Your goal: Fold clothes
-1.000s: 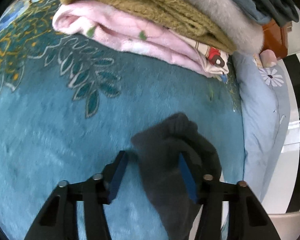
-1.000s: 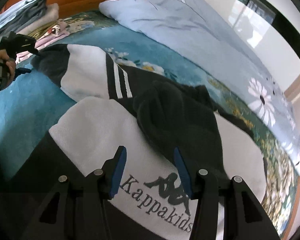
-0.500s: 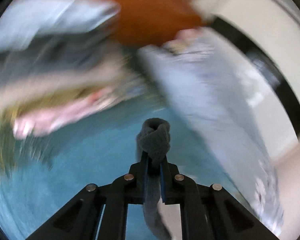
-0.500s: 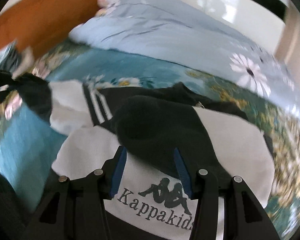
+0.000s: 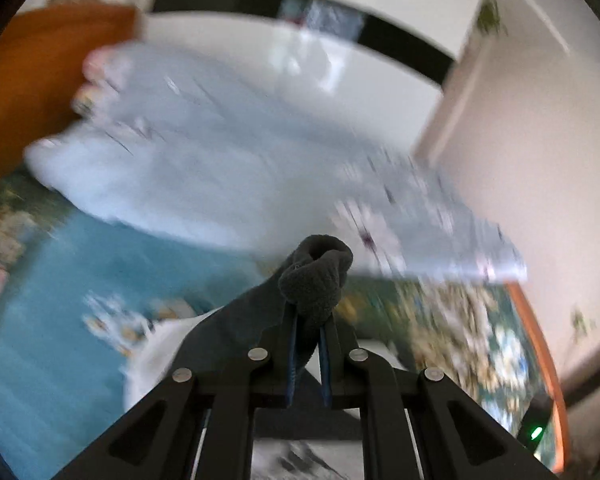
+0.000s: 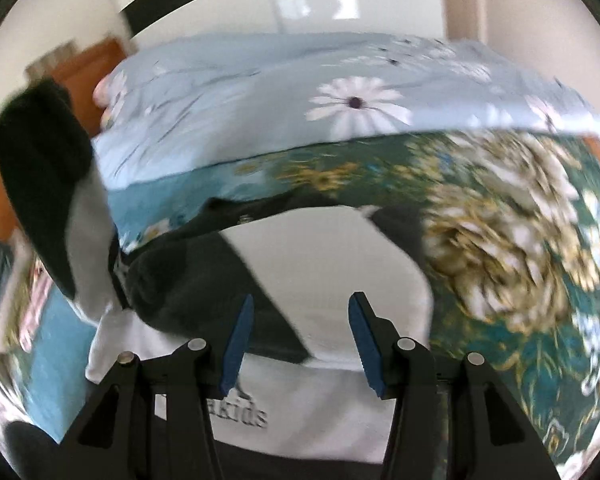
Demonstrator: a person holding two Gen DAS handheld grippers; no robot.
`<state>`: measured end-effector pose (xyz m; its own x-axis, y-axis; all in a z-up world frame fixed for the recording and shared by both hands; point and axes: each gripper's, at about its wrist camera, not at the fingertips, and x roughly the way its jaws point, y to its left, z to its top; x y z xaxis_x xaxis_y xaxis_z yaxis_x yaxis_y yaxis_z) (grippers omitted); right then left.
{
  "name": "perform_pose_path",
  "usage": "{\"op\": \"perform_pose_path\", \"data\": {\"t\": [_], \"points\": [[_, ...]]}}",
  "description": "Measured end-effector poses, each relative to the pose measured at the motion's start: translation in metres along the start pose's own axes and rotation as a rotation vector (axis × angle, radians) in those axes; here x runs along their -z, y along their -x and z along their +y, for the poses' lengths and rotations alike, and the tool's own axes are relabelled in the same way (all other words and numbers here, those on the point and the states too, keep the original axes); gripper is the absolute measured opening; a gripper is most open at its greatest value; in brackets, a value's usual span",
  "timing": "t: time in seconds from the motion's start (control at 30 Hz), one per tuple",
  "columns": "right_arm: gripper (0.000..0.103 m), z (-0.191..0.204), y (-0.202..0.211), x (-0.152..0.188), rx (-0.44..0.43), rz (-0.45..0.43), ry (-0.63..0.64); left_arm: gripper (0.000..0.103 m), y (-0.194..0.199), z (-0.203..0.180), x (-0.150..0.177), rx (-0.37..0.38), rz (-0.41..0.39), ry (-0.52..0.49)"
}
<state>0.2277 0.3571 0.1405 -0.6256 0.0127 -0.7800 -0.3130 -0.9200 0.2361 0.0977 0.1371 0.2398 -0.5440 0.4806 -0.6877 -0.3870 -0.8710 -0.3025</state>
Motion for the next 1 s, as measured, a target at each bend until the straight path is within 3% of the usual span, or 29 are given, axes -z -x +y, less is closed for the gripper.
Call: {"op": "perform_pose_path", "data": {"t": [0.17,0.3,0.4,0.43,0.47,0.53,0.63,0.73,0.83,0.93,1.0], "points": [[0.051,-0.049,0.011,0.013,0.02,0.021,-0.113,0.01,-0.054,-0.054,0.058,0.031,0.209,-0.081],[0.051,-0.077,0.012,0.023,0.015,0.044,-0.172,0.011,-0.075,-0.056,0.086,0.047,0.308,-0.081],[0.051,-0.088,0.004,0.028,-0.008,0.08,-0.22,0.017,-0.082,-0.055,0.093,0.067,0.357,-0.049],[0.051,-0.09,0.002,0.029,-0.015,0.086,-0.233,0.026,-0.083,-0.055,0.095,0.078,0.367,-0.038],[0.051,-0.091,0.001,0.03,-0.022,0.09,-0.244,0.047,-0.083,-0.055,0.095,0.091,0.371,-0.028],[0.051,-0.093,-0.001,0.03,-0.033,0.096,-0.261,0.073,-0.082,-0.055,0.097,0.117,0.378,-0.008],[0.051,-0.093,-0.004,0.029,-0.05,0.104,-0.276,0.073,-0.079,-0.053,0.1,0.155,0.388,0.028],[0.051,-0.091,-0.006,0.031,-0.069,0.109,-0.287,0.073,-0.061,-0.024,0.106,0.183,0.362,0.095],[0.051,-0.081,-0.01,0.035,-0.134,0.125,-0.285,0.073,-0.04,0.023,0.113,0.109,0.3,0.177],[0.051,-0.065,-0.022,0.038,-0.182,0.157,-0.279,0.073,-0.025,0.083,0.118,-0.027,0.256,0.302],[0.053,-0.052,-0.033,0.039,-0.202,0.186,-0.275,0.073,-0.015,0.12,0.127,-0.072,0.228,0.414]]}}
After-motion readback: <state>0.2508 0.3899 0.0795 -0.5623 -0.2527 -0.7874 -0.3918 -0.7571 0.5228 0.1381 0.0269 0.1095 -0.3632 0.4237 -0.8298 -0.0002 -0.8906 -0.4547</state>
